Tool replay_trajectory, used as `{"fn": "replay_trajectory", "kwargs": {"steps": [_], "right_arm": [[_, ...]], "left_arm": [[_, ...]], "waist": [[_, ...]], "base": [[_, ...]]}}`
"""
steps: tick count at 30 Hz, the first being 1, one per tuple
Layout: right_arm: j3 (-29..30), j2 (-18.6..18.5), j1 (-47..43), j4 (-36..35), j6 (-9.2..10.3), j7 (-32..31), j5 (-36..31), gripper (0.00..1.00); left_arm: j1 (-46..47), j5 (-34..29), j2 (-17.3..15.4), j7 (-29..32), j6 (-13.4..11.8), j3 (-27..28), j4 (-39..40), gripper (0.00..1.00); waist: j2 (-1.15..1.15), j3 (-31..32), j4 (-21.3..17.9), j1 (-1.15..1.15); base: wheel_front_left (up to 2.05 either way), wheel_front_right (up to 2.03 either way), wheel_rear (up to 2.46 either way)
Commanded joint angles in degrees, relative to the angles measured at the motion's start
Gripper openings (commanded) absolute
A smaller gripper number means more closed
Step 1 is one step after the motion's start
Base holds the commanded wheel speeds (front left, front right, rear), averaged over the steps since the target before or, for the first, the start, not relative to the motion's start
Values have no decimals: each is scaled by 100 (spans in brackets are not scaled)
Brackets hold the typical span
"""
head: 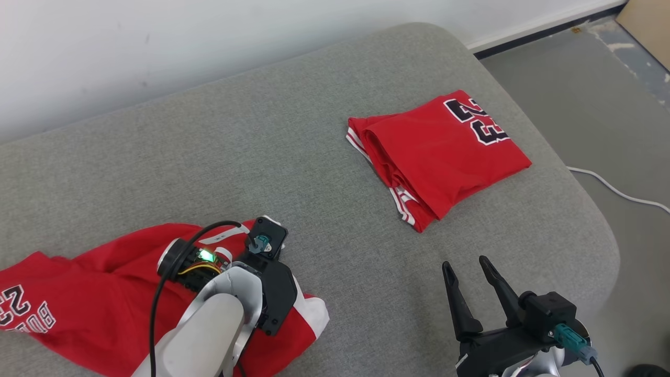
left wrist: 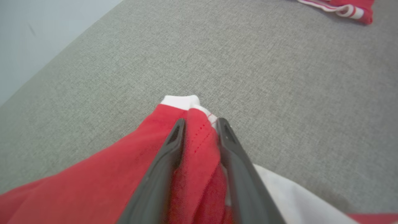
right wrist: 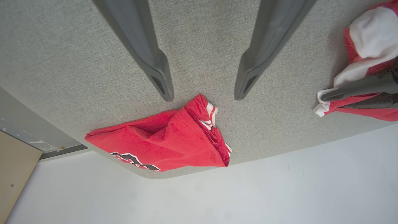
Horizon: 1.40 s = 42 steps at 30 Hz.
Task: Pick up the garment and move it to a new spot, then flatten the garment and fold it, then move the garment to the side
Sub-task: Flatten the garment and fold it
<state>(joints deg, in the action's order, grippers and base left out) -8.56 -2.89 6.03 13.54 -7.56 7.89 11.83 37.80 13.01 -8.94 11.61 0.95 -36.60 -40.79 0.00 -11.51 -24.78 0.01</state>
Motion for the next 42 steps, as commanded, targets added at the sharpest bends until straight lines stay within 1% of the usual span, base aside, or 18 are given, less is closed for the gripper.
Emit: {"fn": "replay_trajectory", "kwargs": {"steps": [1, 6, 9, 11, 13, 16, 18, 21, 24, 28, 32, 33, 34, 35, 36, 39, 42], "right_arm": [[-2, 2, 62, -4, 13, 17, 4, 100], [0, 0, 76, -10, 13, -17, -45, 100], [1, 2, 70, -28, 13, -35, -75, 100], [17, 2, 54, -38, 13, -53, -86, 100], [13, 1, 51, -45, 13, -57, -85, 100], [1, 1, 59, -55, 13, -73, -86, 100], [-8, 1, 60, -62, 13, -93, -84, 100], [31, 1, 13, -60, 13, -104, -102, 100], [80, 1, -27, -64, 13, -115, -126, 100], [96, 2, -104, -108, 13, -152, -161, 100], [100, 1, -111, -169, 13, -198, -195, 100], [86, 2, -101, -203, 13, -225, -230, 100], [86, 2, -101, -203, 13, -225, -230, 100], [76, 1, -96, -218, 13, -235, -241, 100], [77, 1, -92, -245, 13, -271, -266, 100], [93, 1, -96, -285, 13, -324, -310, 100], [102, 1, -119, -322, 13, -371, -344, 100]], "left_arm": [[28, 8, 19, -41, -11, 0, -36, 0], [108, 80, 94, -149, 41, -25, -157, 0], [205, 172, 185, -404, 88, 28, -64, 0], [320, 252, 272, -630, 101, 75, 74, 0], [486, 354, 373, -887, 167, 135, 288, 0], [797, 559, 488, -1294, 260, 232, 704, 0], [1022, 693, 537, -1529, 267, 294, 1027, 0], [1243, 955, 585, -1819, 166, 439, 1573, 0], [1152, 1322, 599, -1902, 17, 549, 2137, 0], [566, 1778, 596, -1868, -252, 691, 2712, 0], [-460, 2173, 442, -1824, -506, 928, 2871, 0], [-960, 2367, 336, -1858, -597, 1062, 2783, 27], [-960, 2367, 336, -1858, -597, 1062, 2783, 27], [-1169, 2421, 266, -1897, -652, 1138, 2711, 69], [-1530, 2570, 211, -1980, -725, 1305, 2544, 100], [-1906, 2770, 121, -2138, -786, 1534, 2308, 100], [-2168, 2829, 3, -2233, -850, 1701, 2124, 100]], "waist": [[0, 34, 49, -1], [0, 104, 210, -1], [0, 127, 312, -1], [0, 140, 384, -1], [0, 160, 445, -1], [0, 191, 526, -1], [0, 211, 571, -1], [0, 253, 653, -1], [0, 292, 780, -1], [0, 317, 1048, -1], [0, 316, 1374, -1], [0, 306, 1524, -1], [0, 306, 1524, -1], [0, 304, 1598, -1], [0, 304, 1728, -1], [0, 321, 1881, -1], [0, 345, 1945, -1]], "base": [[0, 0, 0], [0, 0, 0], [0, 0, 0], [0, 0, 0], [0, 0, 0], [0, 0, 0], [0, 0, 0], [0, 0, 0], [0, 0, 0], [0, 0, 0], [0, 0, 0], [0, 0, 0], [0, 0, 0], [0, 0, 0], [0, 0, 0], [0, 0, 0], [0, 0, 0]]}}
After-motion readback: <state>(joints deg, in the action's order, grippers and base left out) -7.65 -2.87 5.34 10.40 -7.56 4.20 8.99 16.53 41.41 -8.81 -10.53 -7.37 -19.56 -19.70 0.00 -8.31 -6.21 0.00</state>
